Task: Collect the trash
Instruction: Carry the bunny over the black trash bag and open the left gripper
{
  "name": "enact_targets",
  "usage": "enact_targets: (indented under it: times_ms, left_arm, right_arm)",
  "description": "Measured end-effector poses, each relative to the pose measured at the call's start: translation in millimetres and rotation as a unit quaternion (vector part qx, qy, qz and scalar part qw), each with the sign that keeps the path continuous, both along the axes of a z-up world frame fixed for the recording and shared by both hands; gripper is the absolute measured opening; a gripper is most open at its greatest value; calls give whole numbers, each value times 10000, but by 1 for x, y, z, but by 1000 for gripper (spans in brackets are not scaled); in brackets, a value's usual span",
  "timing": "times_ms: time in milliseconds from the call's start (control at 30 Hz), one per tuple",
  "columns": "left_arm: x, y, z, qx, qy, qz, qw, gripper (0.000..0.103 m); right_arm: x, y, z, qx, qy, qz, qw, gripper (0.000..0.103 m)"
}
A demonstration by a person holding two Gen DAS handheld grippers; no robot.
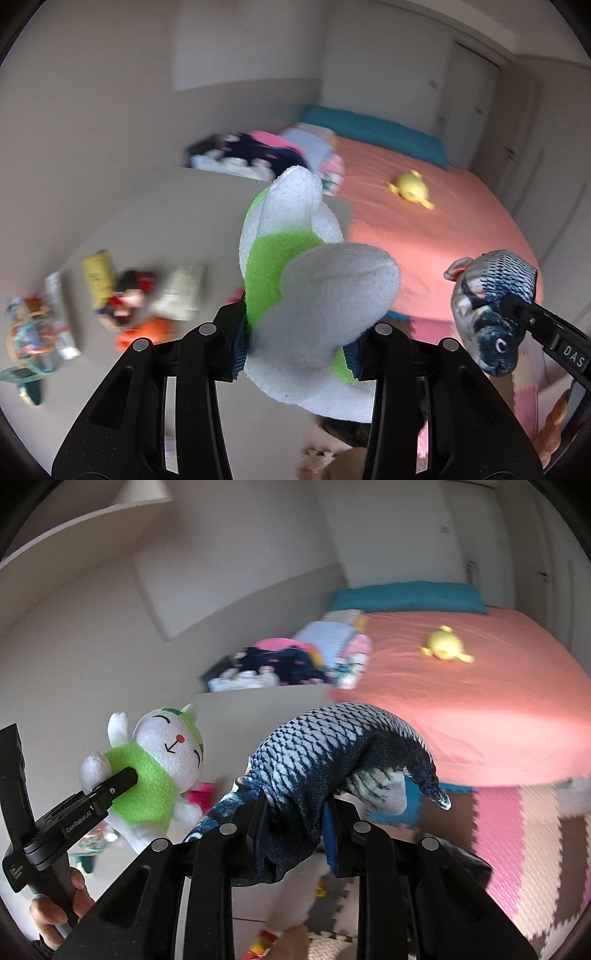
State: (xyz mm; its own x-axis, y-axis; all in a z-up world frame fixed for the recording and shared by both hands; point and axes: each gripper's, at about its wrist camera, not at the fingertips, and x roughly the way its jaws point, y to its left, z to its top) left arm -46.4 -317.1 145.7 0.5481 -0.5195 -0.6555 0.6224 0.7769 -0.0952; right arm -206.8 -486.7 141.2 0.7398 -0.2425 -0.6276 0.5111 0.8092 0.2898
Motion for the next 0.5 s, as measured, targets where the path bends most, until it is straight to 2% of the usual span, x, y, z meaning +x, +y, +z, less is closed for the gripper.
enact_targets:
  times_ms: [233,500]
  left_arm:
    - [-47,-100,-40,306,275,-1027,9939,41]
    - [-89,-171,-111,855,770,-1697,9788,42]
  right_arm:
    - [-54,-57,-46,235,402,-745,9961,27]
    - [-95,-112,-99,490,856,-1449,9845,28]
